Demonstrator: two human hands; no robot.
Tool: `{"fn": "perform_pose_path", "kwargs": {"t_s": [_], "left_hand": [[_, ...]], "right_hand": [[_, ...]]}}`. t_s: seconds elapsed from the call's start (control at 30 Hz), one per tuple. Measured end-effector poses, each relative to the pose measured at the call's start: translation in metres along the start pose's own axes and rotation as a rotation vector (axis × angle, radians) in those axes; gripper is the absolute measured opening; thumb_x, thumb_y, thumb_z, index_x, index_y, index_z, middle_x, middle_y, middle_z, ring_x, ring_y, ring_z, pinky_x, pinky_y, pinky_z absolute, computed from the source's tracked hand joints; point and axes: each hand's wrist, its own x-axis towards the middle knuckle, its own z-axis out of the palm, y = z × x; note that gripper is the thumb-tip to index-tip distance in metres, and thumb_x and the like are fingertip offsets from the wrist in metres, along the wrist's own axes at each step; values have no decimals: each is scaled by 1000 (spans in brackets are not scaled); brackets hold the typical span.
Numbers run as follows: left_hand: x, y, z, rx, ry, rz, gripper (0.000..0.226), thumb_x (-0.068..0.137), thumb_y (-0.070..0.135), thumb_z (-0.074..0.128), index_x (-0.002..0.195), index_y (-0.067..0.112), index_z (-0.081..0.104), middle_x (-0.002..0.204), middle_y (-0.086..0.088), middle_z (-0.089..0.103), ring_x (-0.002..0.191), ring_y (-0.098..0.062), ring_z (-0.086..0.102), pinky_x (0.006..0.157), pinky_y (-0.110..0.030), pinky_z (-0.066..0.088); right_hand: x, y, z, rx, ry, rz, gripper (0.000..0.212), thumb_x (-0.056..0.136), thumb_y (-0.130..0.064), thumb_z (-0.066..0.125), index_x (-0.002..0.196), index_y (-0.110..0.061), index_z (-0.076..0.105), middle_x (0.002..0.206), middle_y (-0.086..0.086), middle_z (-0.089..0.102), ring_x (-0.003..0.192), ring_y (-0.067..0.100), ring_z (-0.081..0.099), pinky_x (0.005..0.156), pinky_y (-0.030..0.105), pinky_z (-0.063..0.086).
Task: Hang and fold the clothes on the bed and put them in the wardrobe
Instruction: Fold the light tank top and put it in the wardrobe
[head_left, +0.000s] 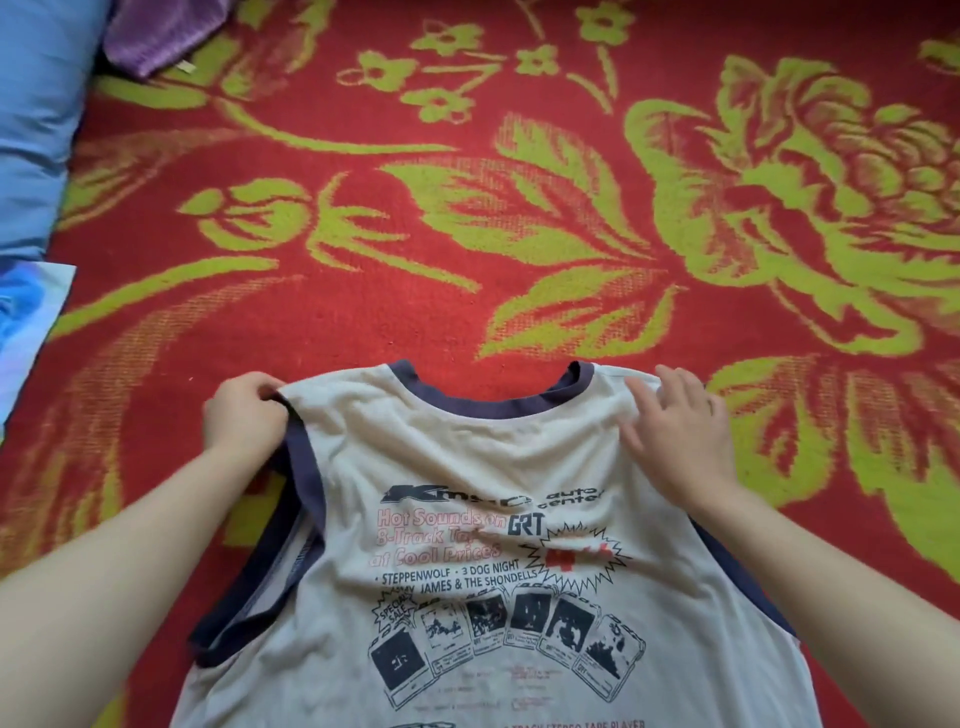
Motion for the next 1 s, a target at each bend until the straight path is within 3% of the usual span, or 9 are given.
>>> {"fn": "perform_pose_path", "kwargs": {"t_s": [0.13, 0.27, 0.33, 0.43, 0.67, 0.73, 0.8, 0.9, 1.0], "left_hand": [[13, -3, 0, -90, -30, -71, 26, 91, 16, 48, 109, 4, 64, 114, -22, 63, 109, -38, 54, 92, -39, 41], [-8, 21, 22, 208, -222, 110, 65, 85, 52, 56, 138, 19, 38, 139, -12, 42, 127, -34, 35, 100, -47, 30], [-12, 29, 31, 389, -221, 180, 69, 81, 53, 60, 139, 26, 36, 142, -8, 37, 128, -32, 30, 101, -49, 27], [-7, 31, 37, 434, -194, 195, 37, 85, 35, 55, 121, 30, 52, 135, -5, 40, 123, -30, 34, 100, -45, 25], [5, 31, 38, 402, -244, 193, 14, 84, 19, 53, 95, 26, 58, 130, -8, 39, 118, -31, 35, 96, -42, 27], [1, 32, 34, 282, -332, 167, 10, 82, 19, 57, 90, 24, 55, 133, -11, 38, 123, -32, 33, 99, -43, 29], [-6, 33, 20, 107, -387, 181, 8, 75, 25, 58, 80, 21, 52, 115, -14, 52, 114, -35, 46, 94, -44, 38], [-21, 40, -14, -34, -366, 253, 12, 68, 31, 52, 73, 21, 48, 77, -2, 55, 88, -34, 55, 83, -44, 43], [-31, 48, -43, -64, -333, 421, 7, 68, 29, 52, 69, 25, 47, 68, 5, 50, 72, -24, 48, 78, -38, 41]], "right_hand": [[0, -3, 17, -57, -207, 46, 58, 96, -50, 30, 147, -31, 12, 157, 7, 6, 144, 26, 3, 111, 51, 12], [13, -3, 12, -101, -270, 82, 74, 92, -57, 40, 149, -32, -2, 158, 11, -2, 144, 32, -5, 111, 58, 6], [23, -7, 6, -89, -289, 104, 83, 91, -53, 46, 149, -30, -9, 158, 10, -4, 144, 33, -6, 110, 60, 5], [32, -19, 0, -115, -279, 63, 79, 96, -29, 46, 148, -29, -14, 158, 9, -2, 144, 32, -1, 110, 61, 6], [53, -27, -1, -175, -221, 11, 81, 90, -19, 49, 149, -30, -5, 145, 12, 28, 130, 34, 32, 109, 64, 6], [53, -26, 0, -173, -220, 35, 78, 90, -20, 50, 149, -30, 0, 142, 14, 32, 129, 34, 33, 110, 61, 7], [47, -26, -2, -183, -208, 54, 71, 90, -23, 51, 148, -25, 10, 136, 16, 40, 125, 34, 36, 110, 54, 16], [30, -20, -8, -210, -112, -4, 42, 87, -34, 57, 122, -18, 39, 116, 9, 60, 110, 29, 48, 93, 39, 30], [16, -4, -32, -101, -80, -37, 42, 78, -53, 64, 90, -21, 39, 98, 5, 64, 99, 26, 48, 76, 37, 23]]}}
